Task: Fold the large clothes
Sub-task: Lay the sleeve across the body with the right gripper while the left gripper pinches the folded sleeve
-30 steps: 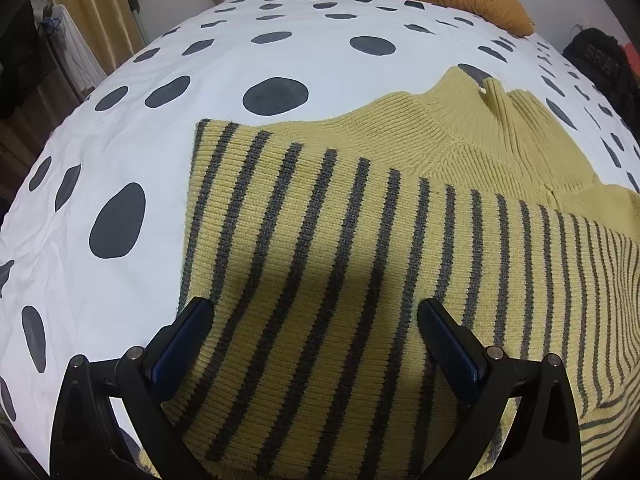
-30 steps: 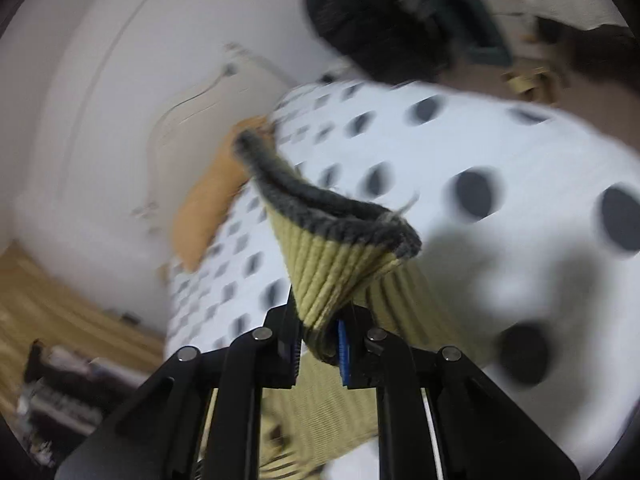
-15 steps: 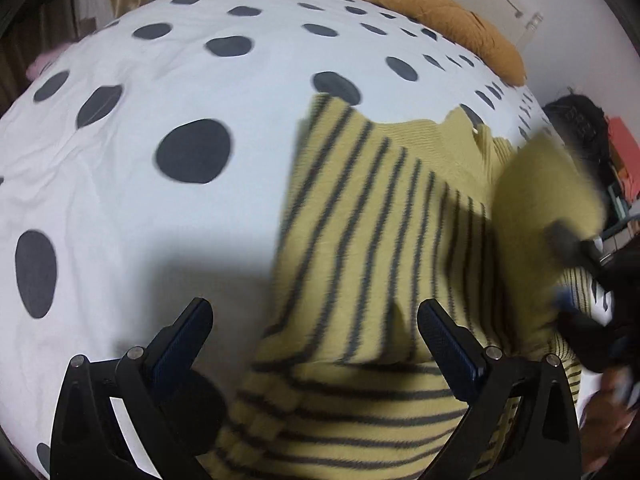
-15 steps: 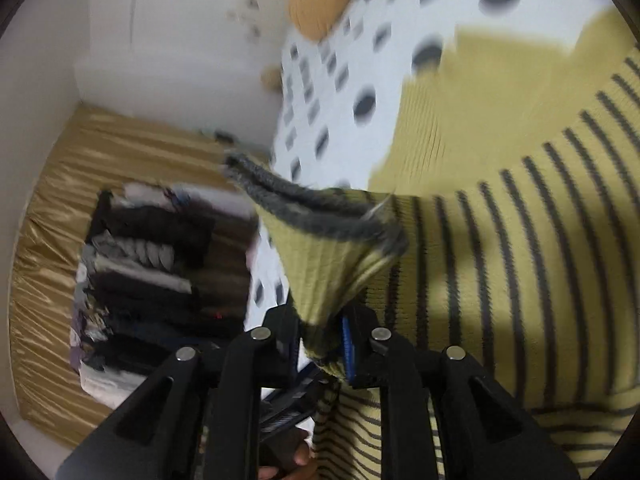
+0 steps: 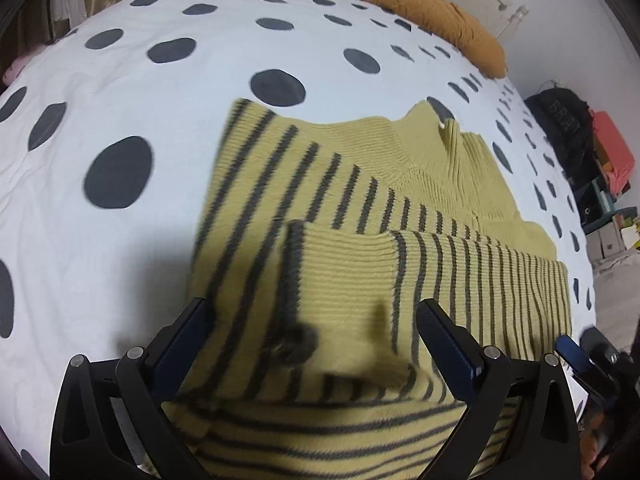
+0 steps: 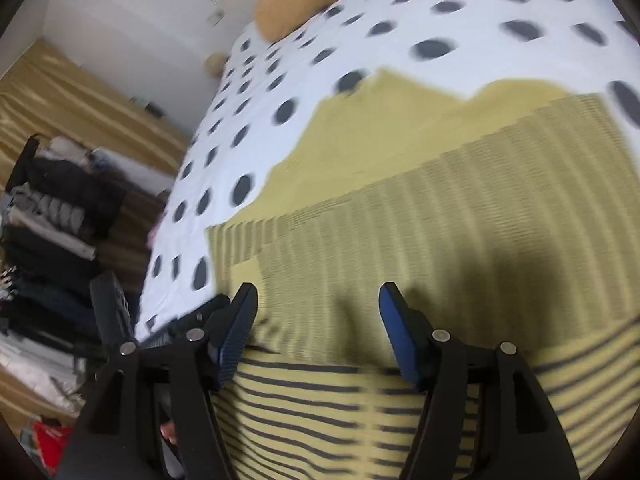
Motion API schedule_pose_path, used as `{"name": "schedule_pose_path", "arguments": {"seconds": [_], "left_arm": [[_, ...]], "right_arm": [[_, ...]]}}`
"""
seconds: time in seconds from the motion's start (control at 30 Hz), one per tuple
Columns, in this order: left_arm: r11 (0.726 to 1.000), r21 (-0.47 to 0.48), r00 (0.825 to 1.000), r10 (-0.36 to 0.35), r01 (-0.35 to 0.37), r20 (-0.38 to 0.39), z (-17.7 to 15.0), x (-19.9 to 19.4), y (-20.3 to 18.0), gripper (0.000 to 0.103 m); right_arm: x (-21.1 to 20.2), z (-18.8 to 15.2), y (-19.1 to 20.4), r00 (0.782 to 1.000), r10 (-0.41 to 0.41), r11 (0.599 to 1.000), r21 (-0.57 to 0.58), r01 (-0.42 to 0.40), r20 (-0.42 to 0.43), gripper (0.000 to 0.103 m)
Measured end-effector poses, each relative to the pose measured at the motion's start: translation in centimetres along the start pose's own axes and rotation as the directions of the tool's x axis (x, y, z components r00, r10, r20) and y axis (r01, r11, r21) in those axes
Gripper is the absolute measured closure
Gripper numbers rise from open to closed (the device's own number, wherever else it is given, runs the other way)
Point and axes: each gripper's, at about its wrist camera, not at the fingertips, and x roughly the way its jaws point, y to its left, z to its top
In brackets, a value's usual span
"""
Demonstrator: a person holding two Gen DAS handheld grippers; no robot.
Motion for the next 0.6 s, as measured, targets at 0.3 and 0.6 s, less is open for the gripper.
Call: {"name": "schedule_pose_path", "arguments": {"seconds": [0.3,0.6], "left_arm": [[0.995,0.069,0.993,0.08,-0.075,-0.082,0.5,2.0,-2.8,0.063],[0.997,0.063,0.998,-0.031,0.035,-0.061,1.9,-0.1,-1.2,0.098]], "right_arm": [[-3.2,-0.3,-5.0,0.995,-0.093,0.994,0.063,0.092,0.019,0.039],[-3.6,-0.8,-6.6,0.996,-0.087,0.988,0.132,0.083,0.023,0.039]]}}
